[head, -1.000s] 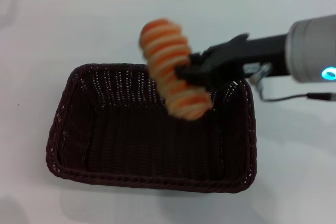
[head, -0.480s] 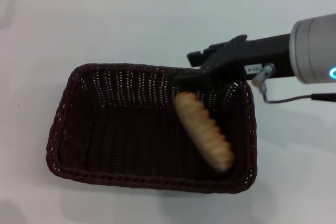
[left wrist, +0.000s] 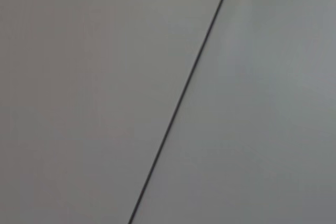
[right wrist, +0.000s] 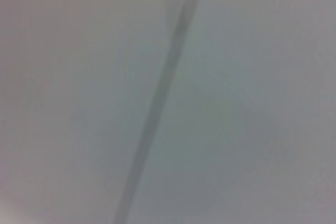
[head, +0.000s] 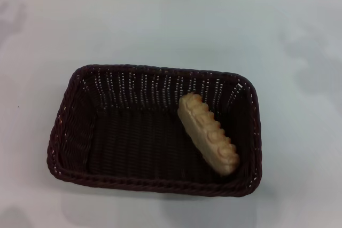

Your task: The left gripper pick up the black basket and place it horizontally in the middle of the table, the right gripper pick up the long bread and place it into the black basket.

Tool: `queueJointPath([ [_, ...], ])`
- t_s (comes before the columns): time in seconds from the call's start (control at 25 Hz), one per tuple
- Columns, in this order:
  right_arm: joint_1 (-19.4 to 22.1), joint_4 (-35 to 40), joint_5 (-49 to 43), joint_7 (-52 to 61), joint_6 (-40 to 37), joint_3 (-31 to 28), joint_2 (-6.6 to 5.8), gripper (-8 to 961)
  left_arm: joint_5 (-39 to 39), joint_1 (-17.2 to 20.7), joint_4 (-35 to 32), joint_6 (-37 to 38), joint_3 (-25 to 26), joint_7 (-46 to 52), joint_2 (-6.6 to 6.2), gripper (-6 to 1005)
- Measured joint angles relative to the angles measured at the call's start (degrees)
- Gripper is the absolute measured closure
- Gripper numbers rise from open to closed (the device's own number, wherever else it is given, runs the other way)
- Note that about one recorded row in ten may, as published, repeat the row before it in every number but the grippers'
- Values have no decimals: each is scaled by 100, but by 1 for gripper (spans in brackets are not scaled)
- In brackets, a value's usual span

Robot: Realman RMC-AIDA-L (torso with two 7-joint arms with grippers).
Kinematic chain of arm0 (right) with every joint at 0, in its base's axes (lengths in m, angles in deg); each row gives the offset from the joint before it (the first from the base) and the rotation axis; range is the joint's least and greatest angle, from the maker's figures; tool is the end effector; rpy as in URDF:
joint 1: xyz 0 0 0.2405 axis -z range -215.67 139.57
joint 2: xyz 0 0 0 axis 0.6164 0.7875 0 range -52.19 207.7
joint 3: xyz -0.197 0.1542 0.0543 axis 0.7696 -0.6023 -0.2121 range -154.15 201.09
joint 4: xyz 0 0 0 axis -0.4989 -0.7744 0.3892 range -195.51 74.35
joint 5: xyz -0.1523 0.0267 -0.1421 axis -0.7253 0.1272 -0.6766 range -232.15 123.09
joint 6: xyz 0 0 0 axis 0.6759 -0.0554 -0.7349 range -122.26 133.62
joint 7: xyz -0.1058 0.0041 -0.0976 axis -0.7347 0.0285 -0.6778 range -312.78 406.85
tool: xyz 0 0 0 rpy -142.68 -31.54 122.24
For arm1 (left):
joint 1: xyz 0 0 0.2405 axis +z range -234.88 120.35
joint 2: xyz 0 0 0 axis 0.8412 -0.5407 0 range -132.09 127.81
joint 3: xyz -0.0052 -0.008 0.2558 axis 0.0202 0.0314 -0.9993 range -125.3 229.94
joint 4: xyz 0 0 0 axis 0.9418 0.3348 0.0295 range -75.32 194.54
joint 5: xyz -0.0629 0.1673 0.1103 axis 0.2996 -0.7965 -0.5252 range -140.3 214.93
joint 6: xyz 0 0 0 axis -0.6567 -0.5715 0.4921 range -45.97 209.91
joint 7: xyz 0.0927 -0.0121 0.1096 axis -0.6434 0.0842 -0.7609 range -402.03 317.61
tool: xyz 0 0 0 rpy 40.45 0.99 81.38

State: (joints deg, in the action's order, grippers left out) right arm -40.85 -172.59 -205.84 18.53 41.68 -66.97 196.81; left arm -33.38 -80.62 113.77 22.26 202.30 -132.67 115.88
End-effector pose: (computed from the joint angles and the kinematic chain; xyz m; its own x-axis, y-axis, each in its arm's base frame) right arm 0.1422 0.3382 0.1089 0.9040 -0.1158 -0.4115 -0.4266 -0.3050 -0.8515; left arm -0.2933 0.3754 0.1998 0.3456 -0.1589 0.9248 0.8882 -0.2626 -0.3770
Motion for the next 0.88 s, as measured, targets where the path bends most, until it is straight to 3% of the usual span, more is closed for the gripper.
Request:
queueJointPath([
  [0.16,426,717,6,-66,-1993,104,1,385,112,-116,-540,-6,41,-410,-11,503],
  [0.24,523,1254,6,-60,-2985,254,3,385,112,-116,-540,-6,41,-410,-11,503],
  [0.4,552,2199,11,21,-4612,515,10,385,557,-158,-1146,-76,11,-1133,-3,502],
  [0.68,404,3322,15,1096,-5977,482,-5,385,779,-166,-1758,-622,42,-2266,26,500],
  [0.88,286,3756,15,1467,-6316,315,-7,385,957,-162,-2205,-1089,44,-3238,40,500],
])
